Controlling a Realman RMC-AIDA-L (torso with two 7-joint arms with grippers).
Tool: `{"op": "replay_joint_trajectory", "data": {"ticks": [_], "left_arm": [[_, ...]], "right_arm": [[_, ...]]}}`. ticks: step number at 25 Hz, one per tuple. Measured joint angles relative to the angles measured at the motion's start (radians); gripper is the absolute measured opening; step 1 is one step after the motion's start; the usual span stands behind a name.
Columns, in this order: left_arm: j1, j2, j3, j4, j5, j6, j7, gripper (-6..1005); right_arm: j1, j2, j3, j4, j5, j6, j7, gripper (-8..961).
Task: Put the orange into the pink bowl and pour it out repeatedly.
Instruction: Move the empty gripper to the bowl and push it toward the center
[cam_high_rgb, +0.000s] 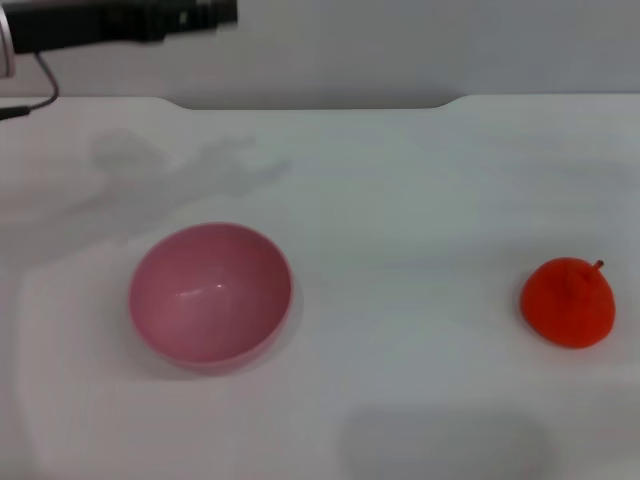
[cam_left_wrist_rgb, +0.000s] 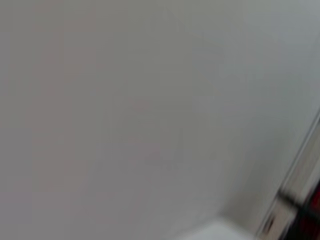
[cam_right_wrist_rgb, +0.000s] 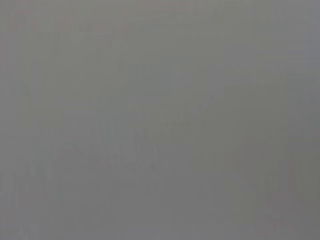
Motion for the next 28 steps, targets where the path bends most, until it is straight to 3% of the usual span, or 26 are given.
{"op": "replay_joint_trajectory", "data": {"ticks": [3, 6, 8, 11, 14, 16, 18, 28], "left_arm": [[-0.02, -0.008, -0.046, 0.119, 0.293, 0.074, -0.197, 752], [-0.04, -0.02, -0.051, 0.221, 0.475, 0.174, -0.318, 751], [-0.052, -0.041, -0.051, 0.299, 0.598, 0.239, -0.37, 751], [-0.075, -0.097, -0.047, 0.431, 0.854, 0.316, -0.451, 749], [-0.106, -0.157, -0.045, 0.488, 1.035, 0.374, -0.476, 748], [-0.122, -0.185, -0.039, 0.495, 1.107, 0.396, -0.474, 748], [-0.13, -0.198, -0.016, 0.484, 1.16, 0.394, -0.479, 747], [-0.11, -0.201, -0.001, 0.362, 1.156, 0.307, -0.489, 743]], "right_arm": [[0.002, 0.0, 0.0, 0.0, 0.0, 0.0, -0.001, 526], [0.003, 0.0, 0.0, 0.0, 0.0, 0.0, -0.002, 526], [0.004, 0.0, 0.0, 0.0, 0.0, 0.0, -0.002, 526], [0.004, 0.0, 0.0, 0.002, 0.0, 0.0, -0.002, 526], [0.004, 0.0, 0.0, 0.005, 0.0, 0.0, -0.002, 526], [0.004, 0.001, 0.0, 0.006, 0.0, 0.0, -0.001, 526], [0.0, 0.002, 0.0, 0.006, 0.0, 0.0, 0.002, 526], [-0.005, 0.003, 0.0, 0.019, 0.0, 0.0, 0.004, 525]]}}
